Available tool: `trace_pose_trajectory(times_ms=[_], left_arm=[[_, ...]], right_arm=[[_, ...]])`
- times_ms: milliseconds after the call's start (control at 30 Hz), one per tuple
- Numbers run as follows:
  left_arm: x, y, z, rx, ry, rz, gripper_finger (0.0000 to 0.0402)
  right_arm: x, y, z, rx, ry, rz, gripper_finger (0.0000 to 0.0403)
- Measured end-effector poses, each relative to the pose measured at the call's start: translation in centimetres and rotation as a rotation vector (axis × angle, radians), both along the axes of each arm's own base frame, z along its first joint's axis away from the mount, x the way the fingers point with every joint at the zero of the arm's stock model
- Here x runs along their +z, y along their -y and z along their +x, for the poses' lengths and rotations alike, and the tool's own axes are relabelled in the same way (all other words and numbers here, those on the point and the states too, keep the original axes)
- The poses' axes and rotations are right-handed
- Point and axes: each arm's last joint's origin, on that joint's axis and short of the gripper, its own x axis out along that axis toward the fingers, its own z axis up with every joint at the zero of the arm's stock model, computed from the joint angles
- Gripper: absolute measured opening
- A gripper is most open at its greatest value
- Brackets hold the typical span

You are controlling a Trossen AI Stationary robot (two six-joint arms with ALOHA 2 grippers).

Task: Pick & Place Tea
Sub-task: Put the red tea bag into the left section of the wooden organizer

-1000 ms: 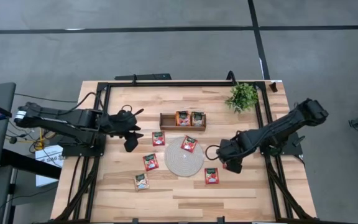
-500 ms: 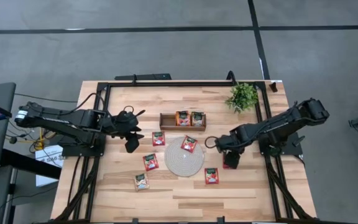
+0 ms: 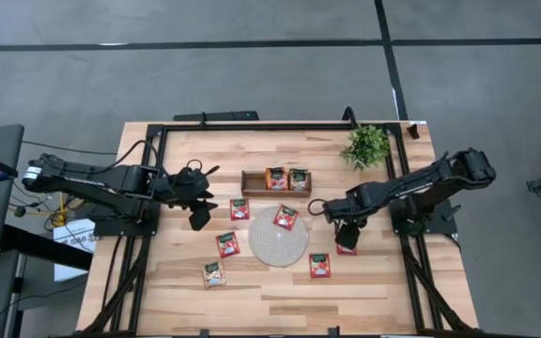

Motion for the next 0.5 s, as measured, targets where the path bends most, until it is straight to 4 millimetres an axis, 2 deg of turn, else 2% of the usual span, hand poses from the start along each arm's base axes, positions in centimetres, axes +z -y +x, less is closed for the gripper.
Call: trace_pose_trajectory(times_ms=[333,500], left_arm=[[0.0,0.0,0.0,0.01,0.006,-0.008,0.0162],[0.0,0.0,0.0,0.012,0.007,-0.008,0.0162]], right_arm=[[-3.2,-0.2,0.8,0.046,-0.148,0.013,0.0166],[-3.7,-0.2,0.8,0.07,-0.173,0.03,0.0155]])
